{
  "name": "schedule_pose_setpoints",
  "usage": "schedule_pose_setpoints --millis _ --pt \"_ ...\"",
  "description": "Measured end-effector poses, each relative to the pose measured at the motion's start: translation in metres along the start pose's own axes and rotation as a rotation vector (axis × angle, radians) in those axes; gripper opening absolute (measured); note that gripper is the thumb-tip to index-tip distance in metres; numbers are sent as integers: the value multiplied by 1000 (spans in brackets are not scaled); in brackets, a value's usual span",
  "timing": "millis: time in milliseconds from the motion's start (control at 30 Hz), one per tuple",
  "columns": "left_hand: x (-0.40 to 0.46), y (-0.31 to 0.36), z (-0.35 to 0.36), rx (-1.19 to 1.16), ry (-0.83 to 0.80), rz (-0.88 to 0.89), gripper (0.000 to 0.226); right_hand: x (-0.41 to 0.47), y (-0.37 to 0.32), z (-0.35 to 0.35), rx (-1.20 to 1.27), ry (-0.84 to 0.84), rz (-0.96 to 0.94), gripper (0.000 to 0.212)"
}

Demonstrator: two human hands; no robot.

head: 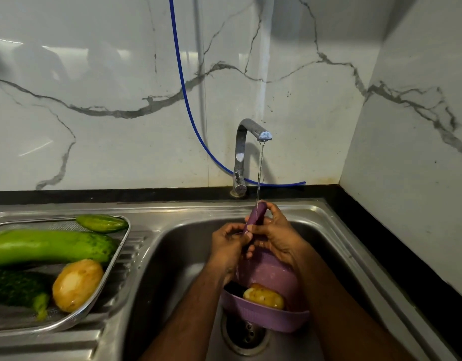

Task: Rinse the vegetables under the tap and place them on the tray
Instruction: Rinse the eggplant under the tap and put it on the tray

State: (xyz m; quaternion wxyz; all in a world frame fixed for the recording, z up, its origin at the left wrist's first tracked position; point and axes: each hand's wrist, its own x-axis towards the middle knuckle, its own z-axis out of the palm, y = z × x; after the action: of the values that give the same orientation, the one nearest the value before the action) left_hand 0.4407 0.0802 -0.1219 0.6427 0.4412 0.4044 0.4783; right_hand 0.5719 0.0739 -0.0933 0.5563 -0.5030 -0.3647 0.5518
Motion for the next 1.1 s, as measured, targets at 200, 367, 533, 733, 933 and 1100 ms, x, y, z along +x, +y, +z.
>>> schedule_pose_setpoints --millis 200,367,533,733,933,1100 --pt "0 2 2 -31 1 -56 14 3 -1 0 -30 154 5 14" --pt "1 8 -1 -214 88 -90 18 5 -1 -7 -94 204 8 15" --pt "4 10 -5 -386 194 -88 11 4 -4 -23 -17 162 56 8" --pt "4 11 -1 -433 182 -67 20 -2 1 -26 -160 -125 236 37" --pt "1 7 2 -261 93 -73 21 -3 3 -13 -100 -61 258 31" --pt "-2 -2 5 101 -3 5 34 0 9 -6 -280 21 118 24"
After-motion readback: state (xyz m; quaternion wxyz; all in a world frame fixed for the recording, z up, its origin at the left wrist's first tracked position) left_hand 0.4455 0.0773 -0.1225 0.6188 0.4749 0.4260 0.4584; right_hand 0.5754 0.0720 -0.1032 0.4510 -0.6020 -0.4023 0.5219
